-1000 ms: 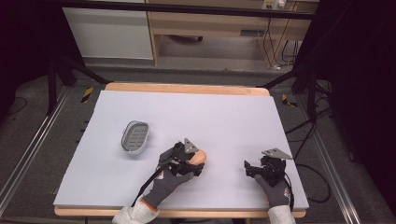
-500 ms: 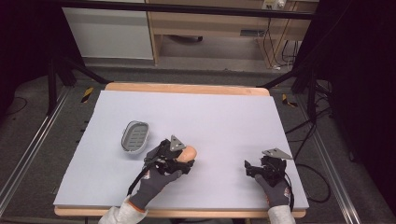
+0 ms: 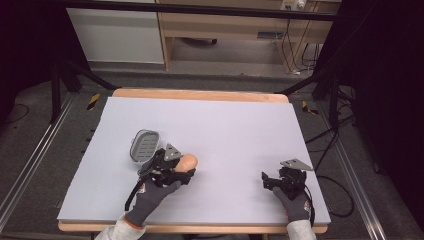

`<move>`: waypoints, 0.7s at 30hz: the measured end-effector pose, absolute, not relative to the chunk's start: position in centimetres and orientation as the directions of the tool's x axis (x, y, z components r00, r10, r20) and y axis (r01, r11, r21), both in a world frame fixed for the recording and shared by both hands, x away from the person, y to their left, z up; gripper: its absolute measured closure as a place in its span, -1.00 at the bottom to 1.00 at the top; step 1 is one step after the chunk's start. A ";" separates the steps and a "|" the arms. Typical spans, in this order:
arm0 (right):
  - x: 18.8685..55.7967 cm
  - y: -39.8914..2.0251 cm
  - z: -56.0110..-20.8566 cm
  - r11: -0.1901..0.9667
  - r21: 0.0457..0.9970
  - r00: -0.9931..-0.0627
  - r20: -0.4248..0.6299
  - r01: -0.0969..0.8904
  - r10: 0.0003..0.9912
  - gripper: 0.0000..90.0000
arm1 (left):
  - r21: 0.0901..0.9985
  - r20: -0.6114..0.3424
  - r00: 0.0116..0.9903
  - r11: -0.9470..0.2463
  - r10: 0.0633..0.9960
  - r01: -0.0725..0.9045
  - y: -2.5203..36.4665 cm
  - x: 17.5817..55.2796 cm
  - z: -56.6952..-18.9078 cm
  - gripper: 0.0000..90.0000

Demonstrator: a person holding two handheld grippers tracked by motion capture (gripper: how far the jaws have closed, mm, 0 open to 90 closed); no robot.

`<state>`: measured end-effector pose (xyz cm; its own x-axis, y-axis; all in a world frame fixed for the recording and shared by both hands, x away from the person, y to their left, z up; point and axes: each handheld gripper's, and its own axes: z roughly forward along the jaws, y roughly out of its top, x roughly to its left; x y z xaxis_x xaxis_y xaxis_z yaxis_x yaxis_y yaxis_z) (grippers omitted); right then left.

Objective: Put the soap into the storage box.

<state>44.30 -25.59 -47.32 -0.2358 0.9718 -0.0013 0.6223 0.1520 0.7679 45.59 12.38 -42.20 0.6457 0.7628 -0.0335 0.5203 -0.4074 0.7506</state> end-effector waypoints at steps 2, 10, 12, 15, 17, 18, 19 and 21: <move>44.3 -25.6 -47.3 0.151 0.770 -0.236 -0.001 0.620 0.972 -0.86 | 0.751 -0.032 0.643 -0.406 0.765 0.520 12.8 45.5 -42.0 -0.29; 44.2 -25.6 -47.3 0.157 0.772 -0.243 -0.004 0.616 0.970 -0.86 | 0.767 -0.045 0.612 -0.365 0.790 0.527 14.5 45.7 -41.5 -0.29; 44.2 -25.6 -47.3 0.155 0.772 -0.241 -0.003 0.617 0.970 -0.86 | 0.769 -0.044 0.601 -0.357 0.798 0.530 14.8 45.8 -41.5 -0.29; 44.2 -25.5 -47.3 0.156 0.771 -0.243 -0.002 0.618 0.970 -0.86 | 0.768 -0.043 0.594 -0.354 0.804 0.534 15.2 45.9 -41.4 -0.29; 44.2 -25.5 -47.3 0.156 0.771 -0.243 -0.003 0.617 0.970 -0.86 | 0.771 -0.048 0.587 -0.343 0.808 0.536 15.5 46.1 -41.3 -0.29; 44.2 -25.6 -47.3 0.159 0.771 -0.244 -0.005 0.617 0.970 -0.86 | 0.772 -0.050 0.584 -0.340 0.810 0.537 15.6 46.1 -41.3 -0.29; 44.2 -25.6 -47.3 0.159 0.772 -0.243 -0.005 0.616 0.970 -0.86 | 0.774 -0.050 0.579 -0.335 0.814 0.537 15.8 46.2 -41.2 -0.29; 44.2 -25.5 -47.3 0.156 0.771 -0.242 -0.002 0.617 0.970 -0.86 | 0.778 -0.052 0.572 -0.326 0.819 0.537 16.1 46.3 -41.0 -0.29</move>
